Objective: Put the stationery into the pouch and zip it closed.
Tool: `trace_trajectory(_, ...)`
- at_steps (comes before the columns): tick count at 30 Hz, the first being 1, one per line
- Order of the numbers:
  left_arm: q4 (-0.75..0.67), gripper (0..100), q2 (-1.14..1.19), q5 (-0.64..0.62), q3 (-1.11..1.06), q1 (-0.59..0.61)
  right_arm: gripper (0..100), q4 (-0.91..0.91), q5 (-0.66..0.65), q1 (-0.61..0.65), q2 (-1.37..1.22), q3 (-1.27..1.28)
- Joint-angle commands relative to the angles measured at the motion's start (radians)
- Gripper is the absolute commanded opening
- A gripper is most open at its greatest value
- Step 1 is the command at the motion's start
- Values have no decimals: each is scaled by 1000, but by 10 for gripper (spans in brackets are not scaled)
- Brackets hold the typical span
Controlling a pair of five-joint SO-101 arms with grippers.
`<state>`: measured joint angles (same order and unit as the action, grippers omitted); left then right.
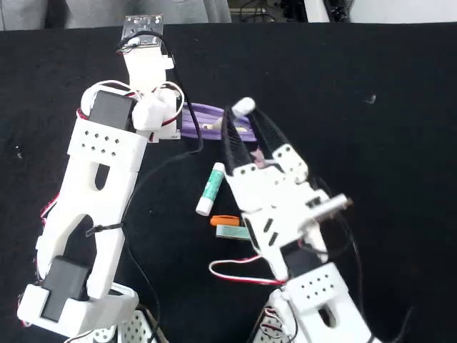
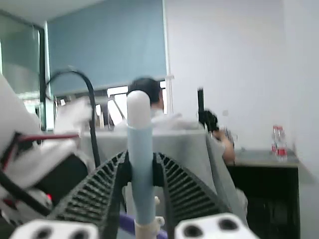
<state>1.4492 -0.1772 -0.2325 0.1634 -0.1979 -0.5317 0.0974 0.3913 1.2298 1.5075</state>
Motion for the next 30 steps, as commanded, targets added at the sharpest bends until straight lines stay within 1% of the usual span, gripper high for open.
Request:
trace_trajectory(1,-23,29,-12,-9,-2,-13,18,-23,-12,-15,-114,-81)
trace_trajectory(3,-23,29,-12,-9,-4,-13,65,-20,-11,-29,-163,-87)
trace_trajectory(8,-21,29,-12,-9,-4,-12,277,-18,-11,-35,-228,-107)
trace_trajectory(10,-21,29,-12,-9,-4,-12,318,-18,-11,-34,-229,-110)
trace_trajectory(12,-21,29,-12,-9,-4,-12,314,-18,-25,-34,-228,-111)
trace_trajectory(14,-21,29,-12,-9,-5,-12,305,-18,-74,-28,-228,-113)
trace_trajectory(18,-25,29,-12,-9,-7,-12,289,-17,-157,38,-228,-113)
trace_trajectory(20,-25,29,-12,-9,-7,-12,280,-17,-173,78,-226,-113)
trace_trajectory(24,-25,29,-12,-9,-1,28,276,-12,-181,86,-213,-119)
trace_trajectory(25,-28,29,-12,-9,-1,41,276,15,-181,77,-194,-128)
trace_trajectory(27,-31,29,-12,-9,-1,81,276,135,-189,38,-137,-168)
trace_trajectory(30,-29,29,-12,-3,24,137,276,443,-187,-20,-22,-286)
